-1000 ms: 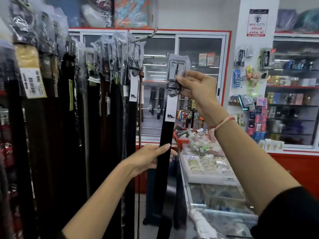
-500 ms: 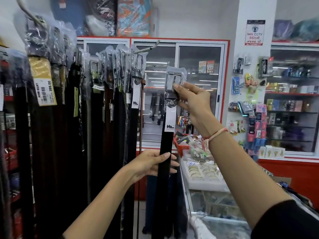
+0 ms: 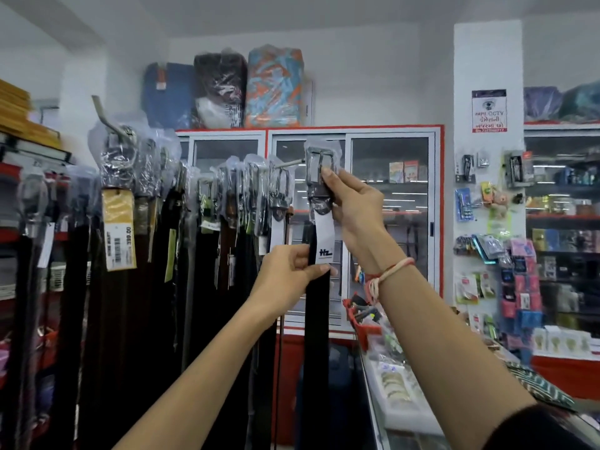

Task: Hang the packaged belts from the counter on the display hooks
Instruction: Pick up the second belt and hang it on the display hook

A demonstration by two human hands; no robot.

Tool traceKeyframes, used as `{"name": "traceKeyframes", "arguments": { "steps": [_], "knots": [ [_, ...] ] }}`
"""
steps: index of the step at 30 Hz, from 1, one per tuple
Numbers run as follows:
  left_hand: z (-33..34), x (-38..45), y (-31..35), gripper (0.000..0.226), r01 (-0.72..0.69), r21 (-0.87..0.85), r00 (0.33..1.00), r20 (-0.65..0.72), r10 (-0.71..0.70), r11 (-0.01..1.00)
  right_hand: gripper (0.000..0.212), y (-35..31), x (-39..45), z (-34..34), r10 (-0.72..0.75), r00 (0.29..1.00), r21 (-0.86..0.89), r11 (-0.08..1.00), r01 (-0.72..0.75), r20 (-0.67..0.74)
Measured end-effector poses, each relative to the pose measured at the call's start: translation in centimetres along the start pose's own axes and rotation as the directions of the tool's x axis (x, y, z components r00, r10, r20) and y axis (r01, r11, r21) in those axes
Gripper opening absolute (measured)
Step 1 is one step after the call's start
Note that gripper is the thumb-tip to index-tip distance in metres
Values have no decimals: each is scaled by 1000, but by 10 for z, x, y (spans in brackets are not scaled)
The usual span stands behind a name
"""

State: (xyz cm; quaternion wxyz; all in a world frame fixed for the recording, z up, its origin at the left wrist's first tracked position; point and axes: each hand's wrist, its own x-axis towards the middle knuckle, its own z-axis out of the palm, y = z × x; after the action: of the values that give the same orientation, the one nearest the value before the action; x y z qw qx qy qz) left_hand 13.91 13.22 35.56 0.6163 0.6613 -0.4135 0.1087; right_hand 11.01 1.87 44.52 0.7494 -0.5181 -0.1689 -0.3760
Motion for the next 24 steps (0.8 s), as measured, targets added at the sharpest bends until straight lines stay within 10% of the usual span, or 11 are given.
{"name": "traceKeyframes", "arguments": {
  "steps": [24],
  "knots": [
    [-5,19,-3,22,3,52,1000,-19,-2,999,14,12,22,8,36,994,152,988,-20,-106]
  ]
}}
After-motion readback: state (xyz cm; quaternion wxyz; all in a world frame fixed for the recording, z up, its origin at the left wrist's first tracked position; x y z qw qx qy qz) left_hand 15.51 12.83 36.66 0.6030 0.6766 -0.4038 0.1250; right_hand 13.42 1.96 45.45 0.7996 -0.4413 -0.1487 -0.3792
